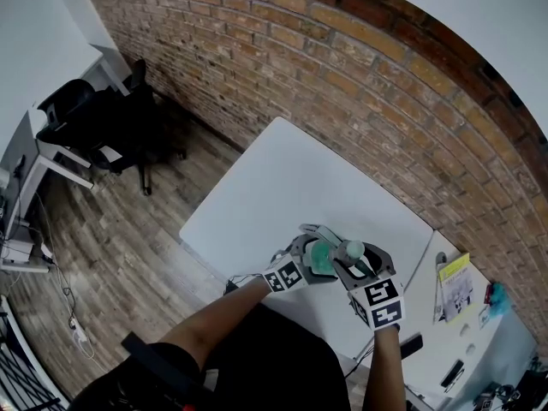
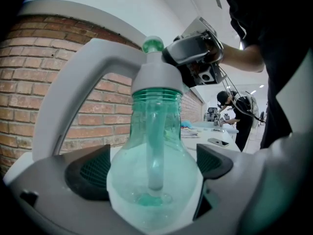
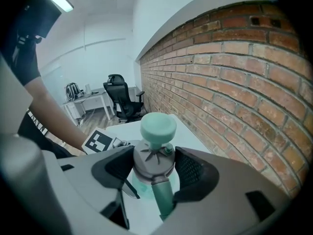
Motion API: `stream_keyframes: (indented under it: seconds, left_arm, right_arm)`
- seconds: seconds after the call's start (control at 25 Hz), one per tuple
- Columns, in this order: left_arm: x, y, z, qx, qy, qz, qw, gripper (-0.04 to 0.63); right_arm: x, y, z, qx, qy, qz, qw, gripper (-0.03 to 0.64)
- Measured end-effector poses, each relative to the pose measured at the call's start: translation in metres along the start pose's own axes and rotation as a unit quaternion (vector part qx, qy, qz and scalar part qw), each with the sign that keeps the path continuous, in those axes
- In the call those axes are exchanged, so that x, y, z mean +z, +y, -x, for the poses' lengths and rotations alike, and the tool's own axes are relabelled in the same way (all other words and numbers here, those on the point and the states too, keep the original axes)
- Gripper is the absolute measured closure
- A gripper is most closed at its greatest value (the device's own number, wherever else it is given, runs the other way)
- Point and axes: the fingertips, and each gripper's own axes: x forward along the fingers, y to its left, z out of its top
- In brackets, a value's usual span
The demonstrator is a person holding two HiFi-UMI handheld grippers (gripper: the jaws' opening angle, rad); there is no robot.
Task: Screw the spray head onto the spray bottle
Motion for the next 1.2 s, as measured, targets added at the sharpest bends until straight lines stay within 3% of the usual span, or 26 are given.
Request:
stream_keyframes:
  seconds: [0.44, 0.68, 0.88, 1.2]
  left_arm:
    - [0.005, 0.0, 0.0, 0.0, -0.016, 0.0, 0.9999, 0.052]
    - [-0.015, -0.003, 0.003, -0.005, 0.006, -0.028, 0.9996, 0.043]
    - [-0.049, 0.001, 0.01, -0.006, 0.021, 0.015, 0.9996, 0.029]
    - [-0.061, 0.0, -0.002, -0.019, 0.0, 0.015, 0.9997, 0.042]
  right_arm:
    - [-0.002, 0.001, -0.001, 0.124, -0.005, 0.057, 0.991, 0.347]
    - [0.001, 0.001, -0.002, 0.132, -0.007, 0.066, 0.989, 0.348]
    - [0.0, 0.001, -0.003, 0.132, -0.011, 0.069, 0.989, 0.348]
    - [-0.001, 0.002, -0.002, 0.159, -0.018, 0.096, 0.982, 0.348]
